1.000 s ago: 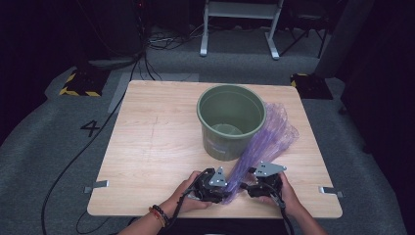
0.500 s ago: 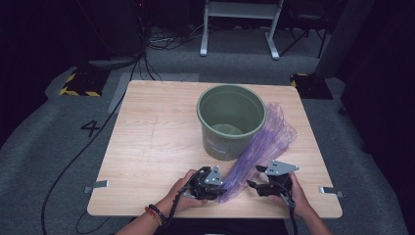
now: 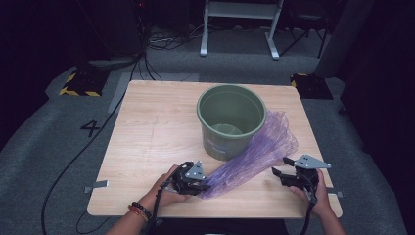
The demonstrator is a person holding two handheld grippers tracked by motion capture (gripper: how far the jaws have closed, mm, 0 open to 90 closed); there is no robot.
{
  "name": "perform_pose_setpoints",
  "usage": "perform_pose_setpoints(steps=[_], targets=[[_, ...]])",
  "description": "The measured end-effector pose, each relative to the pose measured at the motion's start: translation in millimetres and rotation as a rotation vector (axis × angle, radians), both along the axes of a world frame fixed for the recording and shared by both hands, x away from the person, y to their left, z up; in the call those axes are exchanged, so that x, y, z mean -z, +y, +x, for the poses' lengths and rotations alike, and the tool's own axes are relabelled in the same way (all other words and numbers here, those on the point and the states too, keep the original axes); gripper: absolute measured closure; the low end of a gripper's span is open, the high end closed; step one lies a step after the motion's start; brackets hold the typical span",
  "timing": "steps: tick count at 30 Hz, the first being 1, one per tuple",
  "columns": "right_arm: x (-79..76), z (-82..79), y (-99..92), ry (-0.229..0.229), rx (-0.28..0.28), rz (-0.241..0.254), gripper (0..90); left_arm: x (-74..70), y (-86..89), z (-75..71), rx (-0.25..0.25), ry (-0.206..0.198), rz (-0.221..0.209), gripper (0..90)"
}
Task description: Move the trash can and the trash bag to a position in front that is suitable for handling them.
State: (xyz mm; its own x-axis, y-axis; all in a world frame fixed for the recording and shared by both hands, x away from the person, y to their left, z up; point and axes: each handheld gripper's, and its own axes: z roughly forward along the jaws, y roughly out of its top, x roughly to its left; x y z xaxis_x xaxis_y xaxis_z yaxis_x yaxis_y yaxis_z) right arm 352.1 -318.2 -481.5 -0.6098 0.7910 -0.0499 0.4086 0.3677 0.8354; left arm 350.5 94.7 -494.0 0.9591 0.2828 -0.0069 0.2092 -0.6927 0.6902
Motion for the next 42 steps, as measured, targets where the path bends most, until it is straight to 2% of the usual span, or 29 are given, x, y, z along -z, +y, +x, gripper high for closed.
perform_pose_setpoints(steps=[2,5,8,14,17,18,19,21,22,23,24,28,30,34,37,40,42], targets=[[-1.7,1.5,-8.7,-0.004,0.027,0.017,36.4,-0.2,8.6,1.1,-0.014,-0.008,0.006,67.5],[-1.1,4.0,-17.0,0.014,0.049,0.027,43.9,0.2,19.2,0.8,-0.020,-0.008,0.002,67.0],[1.2,5.7,-18.7,0.029,0.074,0.013,45.8,0.9,31.1,0.2,-0.027,-0.011,-0.004,66.9],[2.7,6.5,-12.7,0.025,0.057,0.014,43.1,2.7,53.9,-1.5,-0.090,-0.005,-0.026,62.9],[2.2,5.2,-8.8,0.017,0.036,0.012,41.8,2.8,63.1,-3.1,-0.101,-0.004,-0.025,60.8],[2.3,5.0,-7.7,0.019,0.029,0.012,41.4,3.4,66.8,-3.2,-0.110,0.000,-0.029,58.5],[2.9,5.1,-6.4,0.022,0.026,0.010,41.3,3.7,69.5,-3.0,-0.140,0.005,-0.029,50.9],[4.0,5.7,-5.3,0.028,0.022,0.007,41.0,4.9,73.8,-1.9,-0.221,0.023,-0.019,27.3],[4.9,6.0,-4.6,0.030,0.021,0.007,40.9,4.6,78.4,-2.4,-0.243,0.044,-0.046,17.7],[6.0,6.3,-3.8,0.036,0.018,0.006,40.9,3.2,81.5,-3.6,-0.241,0.046,-0.064,16.0],[6.7,6.4,-3.2,0.039,0.017,0.005,41.0,-0.5,85.4,-6.8,-0.239,0.041,-0.093,16.7],[10.8,6.6,2.5,0.059,0.007,-0.008,41.5,-15.1,95.1,-15.4,-0.267,0.002,-0.159,15.7],[12.5,7.3,6.2,0.066,-0.004,-0.015,41.5,-18.4,97.4,-15.4,-0.295,-0.013,-0.167,16.0],[14.5,7.0,14.3,0.075,-0.029,-0.023,41.6,-21.5,102.3,-11.5,-0.341,-0.031,-0.173,16.4],[17.3,6.7,22.1,0.084,-0.055,-0.040,41.2,-21.0,104.8,-7.9,-0.376,-0.046,-0.161,16.4],[19.3,6.8,31.3,0.089,-0.073,-0.066,40.6,-18.5,108.2,-3.9,-0.390,-0.047,-0.143,16.4],[19.3,6.0,37.1,0.089,-0.089,-0.066,40.3,-15.3,109.8,-0.6,-0.403,-0.041,-0.131,16.7]])
